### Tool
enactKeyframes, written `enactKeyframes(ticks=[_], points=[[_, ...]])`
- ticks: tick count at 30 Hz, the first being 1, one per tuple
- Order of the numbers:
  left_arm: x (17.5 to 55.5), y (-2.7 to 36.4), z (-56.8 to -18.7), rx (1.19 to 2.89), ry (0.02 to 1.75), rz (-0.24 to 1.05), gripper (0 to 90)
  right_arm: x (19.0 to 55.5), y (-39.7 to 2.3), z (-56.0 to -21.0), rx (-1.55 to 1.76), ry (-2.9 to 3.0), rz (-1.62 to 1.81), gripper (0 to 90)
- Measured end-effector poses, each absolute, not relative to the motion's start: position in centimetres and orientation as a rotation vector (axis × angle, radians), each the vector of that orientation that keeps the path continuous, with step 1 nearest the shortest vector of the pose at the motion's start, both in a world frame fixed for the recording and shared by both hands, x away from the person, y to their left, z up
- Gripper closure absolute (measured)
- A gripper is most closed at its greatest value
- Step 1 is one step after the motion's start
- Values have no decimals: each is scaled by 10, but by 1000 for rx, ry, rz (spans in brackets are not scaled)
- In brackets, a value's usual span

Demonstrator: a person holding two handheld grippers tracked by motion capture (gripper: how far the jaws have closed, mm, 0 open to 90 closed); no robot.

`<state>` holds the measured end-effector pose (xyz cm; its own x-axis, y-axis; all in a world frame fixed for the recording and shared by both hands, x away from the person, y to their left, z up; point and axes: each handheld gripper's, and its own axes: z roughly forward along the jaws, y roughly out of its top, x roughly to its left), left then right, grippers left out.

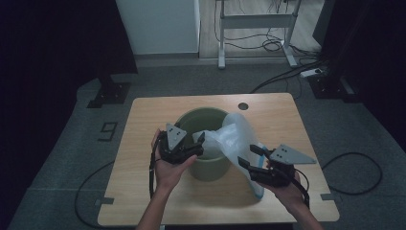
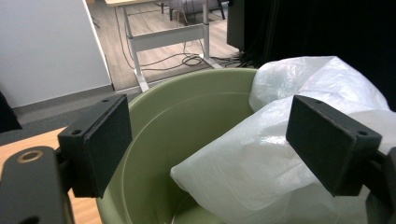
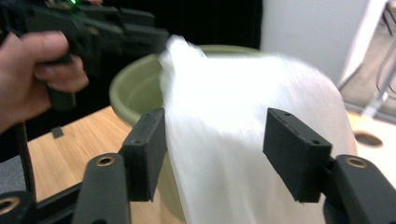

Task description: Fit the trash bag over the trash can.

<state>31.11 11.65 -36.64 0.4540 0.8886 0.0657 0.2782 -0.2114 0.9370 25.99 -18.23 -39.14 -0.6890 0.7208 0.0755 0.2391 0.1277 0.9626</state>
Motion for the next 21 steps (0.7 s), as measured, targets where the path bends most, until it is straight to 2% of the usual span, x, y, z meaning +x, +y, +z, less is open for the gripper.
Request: enactKeyframes(ticks=[8,15,19,21], points=[[310,115,-365,1735,1004,789,141,248,-189,-439,1046,2003,1533,309],[309,117,-361,1725,1004,783,141,252,-183,-458,1105,1968,1485,281],[308,118,-360,1724,1002,782,141,254,-179,-467,1131,1941,1452,294],[308,118,-360,1721,1004,779,141,255,-177,-472,1137,1930,1423,335]])
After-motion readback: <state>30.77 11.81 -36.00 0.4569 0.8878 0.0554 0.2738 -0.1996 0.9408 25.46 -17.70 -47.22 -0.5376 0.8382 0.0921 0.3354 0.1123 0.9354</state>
